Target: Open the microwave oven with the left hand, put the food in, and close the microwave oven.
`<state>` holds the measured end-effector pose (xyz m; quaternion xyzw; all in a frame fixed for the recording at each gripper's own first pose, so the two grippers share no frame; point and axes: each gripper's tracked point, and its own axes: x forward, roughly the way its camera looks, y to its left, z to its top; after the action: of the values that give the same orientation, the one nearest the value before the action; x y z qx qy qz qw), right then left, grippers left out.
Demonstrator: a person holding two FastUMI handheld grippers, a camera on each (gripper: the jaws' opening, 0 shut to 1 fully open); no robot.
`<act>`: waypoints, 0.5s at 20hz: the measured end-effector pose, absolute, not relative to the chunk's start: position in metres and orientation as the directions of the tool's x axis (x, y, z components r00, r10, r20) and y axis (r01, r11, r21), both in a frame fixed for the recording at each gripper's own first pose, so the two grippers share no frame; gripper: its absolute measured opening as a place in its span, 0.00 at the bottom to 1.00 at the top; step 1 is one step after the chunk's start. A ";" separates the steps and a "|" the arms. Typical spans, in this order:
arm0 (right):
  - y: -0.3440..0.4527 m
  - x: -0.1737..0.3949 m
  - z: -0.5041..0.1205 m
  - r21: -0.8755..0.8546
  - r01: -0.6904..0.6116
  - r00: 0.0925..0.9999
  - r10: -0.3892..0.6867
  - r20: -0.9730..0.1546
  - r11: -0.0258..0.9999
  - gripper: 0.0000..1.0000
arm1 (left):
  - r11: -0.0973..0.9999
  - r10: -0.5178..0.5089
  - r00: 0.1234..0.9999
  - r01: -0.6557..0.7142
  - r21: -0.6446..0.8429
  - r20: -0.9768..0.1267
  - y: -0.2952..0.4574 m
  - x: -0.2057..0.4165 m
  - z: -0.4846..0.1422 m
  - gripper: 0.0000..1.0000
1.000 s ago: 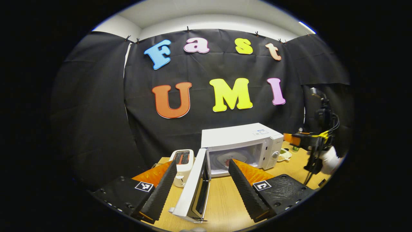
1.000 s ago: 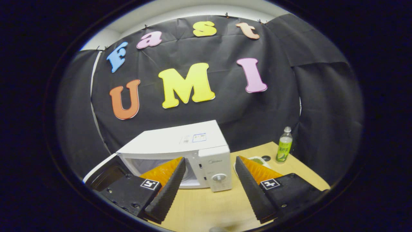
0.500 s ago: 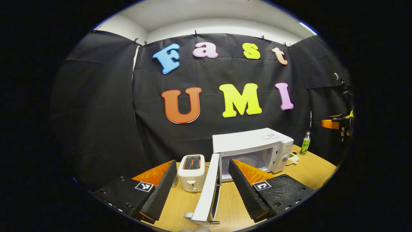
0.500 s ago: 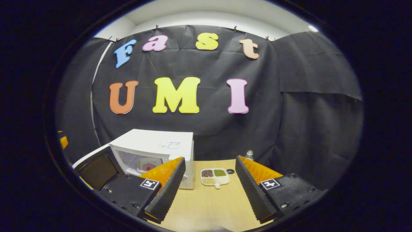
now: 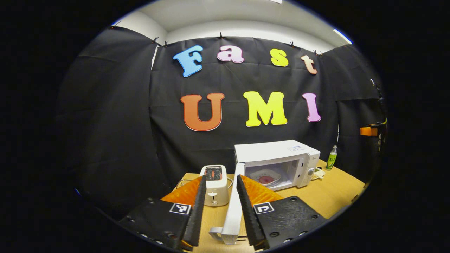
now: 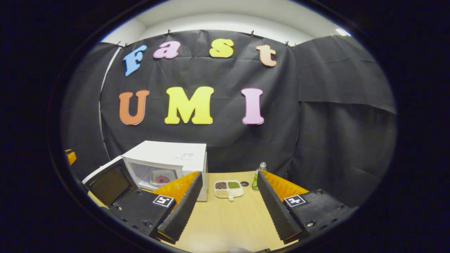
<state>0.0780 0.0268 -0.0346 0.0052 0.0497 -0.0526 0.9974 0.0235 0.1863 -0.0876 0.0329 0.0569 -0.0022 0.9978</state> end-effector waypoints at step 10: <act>0.023 0.053 -0.041 0.023 0.109 0.984 -0.105 -0.144 0.994 0.99 | 0.997 0.071 0.984 -0.064 0.048 -0.163 0.238 0.014 -0.139 0.00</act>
<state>0.0527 0.0228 -0.0412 0.0153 0.0715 -0.0536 0.9959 0.0136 0.2378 -0.1389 0.0213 0.0826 0.0340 0.9958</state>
